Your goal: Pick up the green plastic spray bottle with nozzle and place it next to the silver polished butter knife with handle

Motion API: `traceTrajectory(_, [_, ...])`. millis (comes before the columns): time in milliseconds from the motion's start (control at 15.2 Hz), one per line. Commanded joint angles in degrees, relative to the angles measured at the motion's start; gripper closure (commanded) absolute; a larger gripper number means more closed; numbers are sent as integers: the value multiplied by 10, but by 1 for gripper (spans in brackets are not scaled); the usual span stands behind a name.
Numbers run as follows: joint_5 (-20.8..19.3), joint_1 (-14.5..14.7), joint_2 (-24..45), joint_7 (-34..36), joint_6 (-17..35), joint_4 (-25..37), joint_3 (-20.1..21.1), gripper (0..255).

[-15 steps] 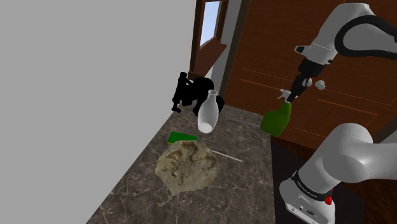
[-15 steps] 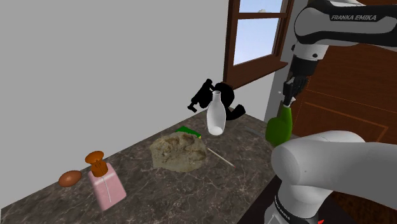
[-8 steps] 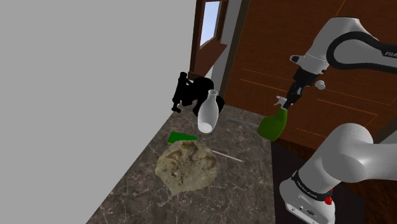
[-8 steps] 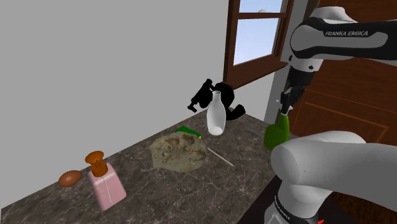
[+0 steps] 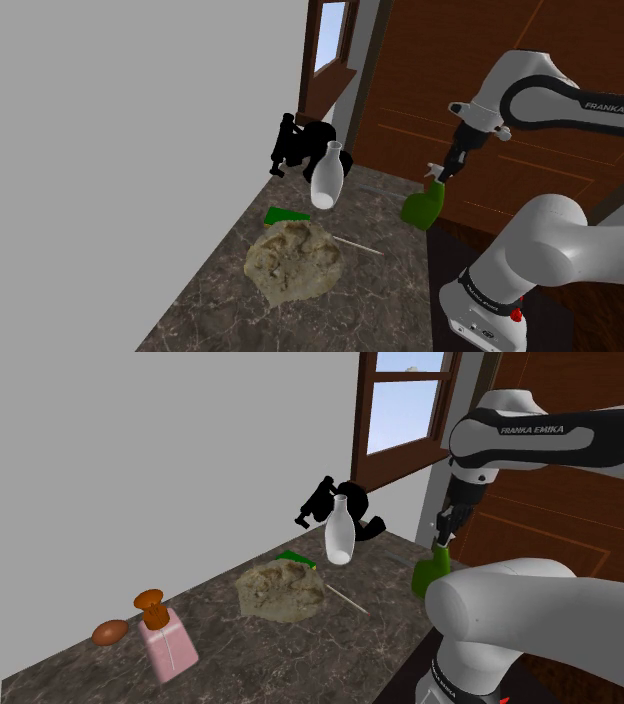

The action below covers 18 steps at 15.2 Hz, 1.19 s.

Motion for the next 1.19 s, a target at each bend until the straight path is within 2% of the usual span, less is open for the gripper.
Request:
traceTrajectory(0, [-6,-3,1,-1,14,-13,-6,255])
traceTrajectory(462, [-6,-3,1,-1,14,-13,-6,255])
traceTrajectory(528, [-6,-3,1,-1,14,-13,-6,0])
traceTrajectory(858, [-6,-3,1,-1,14,-13,-6,0])
traceTrajectory(1122, [15,7,-3,-3,-58,57,15,0])
